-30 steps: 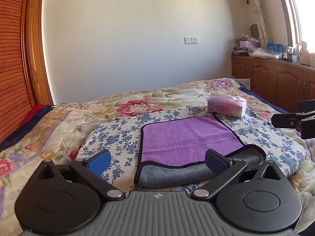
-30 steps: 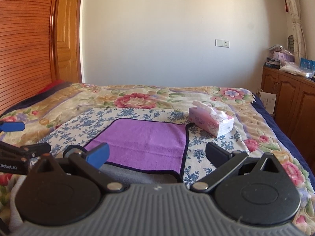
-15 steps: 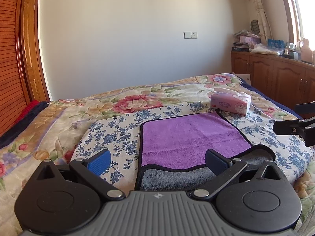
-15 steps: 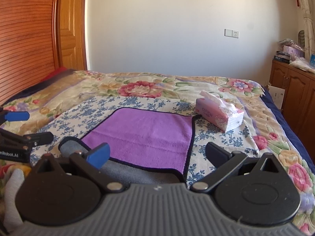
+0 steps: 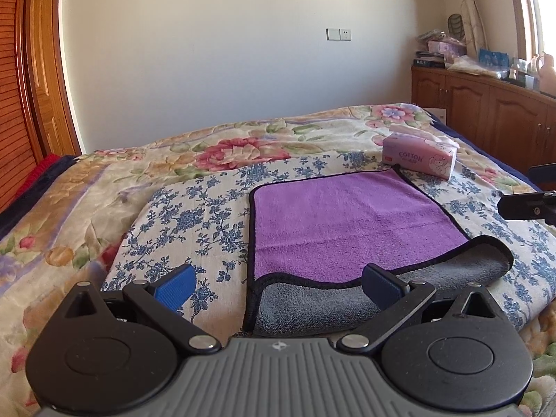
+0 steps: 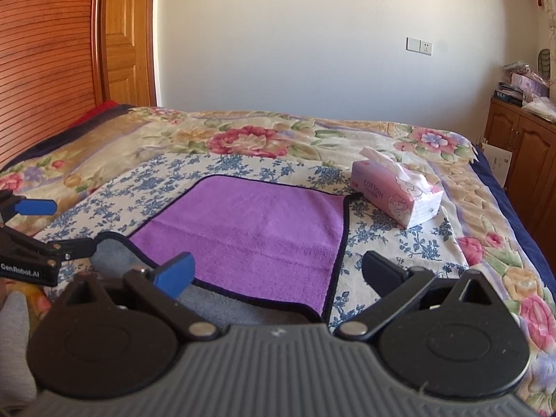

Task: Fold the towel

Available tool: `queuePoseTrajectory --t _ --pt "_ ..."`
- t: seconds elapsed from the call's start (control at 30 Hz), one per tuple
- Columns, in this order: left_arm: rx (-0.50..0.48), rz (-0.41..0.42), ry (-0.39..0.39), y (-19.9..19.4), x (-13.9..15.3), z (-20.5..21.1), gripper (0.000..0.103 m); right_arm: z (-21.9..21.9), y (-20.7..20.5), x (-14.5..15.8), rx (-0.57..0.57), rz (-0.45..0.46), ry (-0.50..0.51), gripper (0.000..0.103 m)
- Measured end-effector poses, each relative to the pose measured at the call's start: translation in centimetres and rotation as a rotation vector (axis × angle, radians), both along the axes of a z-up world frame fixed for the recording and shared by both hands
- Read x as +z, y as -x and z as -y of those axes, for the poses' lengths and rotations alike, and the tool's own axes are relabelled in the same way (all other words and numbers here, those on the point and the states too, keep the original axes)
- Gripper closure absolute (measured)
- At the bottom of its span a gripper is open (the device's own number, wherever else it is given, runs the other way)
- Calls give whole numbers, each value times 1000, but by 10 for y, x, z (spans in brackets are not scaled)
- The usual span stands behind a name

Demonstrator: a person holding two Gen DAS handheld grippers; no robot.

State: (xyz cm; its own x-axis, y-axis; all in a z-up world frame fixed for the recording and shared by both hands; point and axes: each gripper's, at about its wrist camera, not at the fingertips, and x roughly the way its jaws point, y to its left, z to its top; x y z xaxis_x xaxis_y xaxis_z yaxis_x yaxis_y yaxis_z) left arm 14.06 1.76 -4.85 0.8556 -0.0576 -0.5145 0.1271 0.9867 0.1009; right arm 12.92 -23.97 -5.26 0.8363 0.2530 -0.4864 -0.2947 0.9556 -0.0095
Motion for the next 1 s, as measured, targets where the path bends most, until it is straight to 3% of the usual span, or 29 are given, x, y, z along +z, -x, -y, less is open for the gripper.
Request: queuePoseTrajectory --t 0.07,0.43,0.7,0.77,1.0 --pt "-1 -9 4 -5 -2 -2 1 0 -4 -2 6 -12 3 8" --pt "-27 -65 39 -31 -15 -12 17 -2 -20 -14 24 -88 10 8" --pt "-49 -86 49 -42 -23 -15 43 -2 -31 -28 29 -157 23 8" --pt "-49 -95 57 -45 -25 -17 46 0 -33 -30 29 -177 20 13" --pt "-32 -175 87 -52 -33 -22 52 4 -40 -38 22 -230 10 14"
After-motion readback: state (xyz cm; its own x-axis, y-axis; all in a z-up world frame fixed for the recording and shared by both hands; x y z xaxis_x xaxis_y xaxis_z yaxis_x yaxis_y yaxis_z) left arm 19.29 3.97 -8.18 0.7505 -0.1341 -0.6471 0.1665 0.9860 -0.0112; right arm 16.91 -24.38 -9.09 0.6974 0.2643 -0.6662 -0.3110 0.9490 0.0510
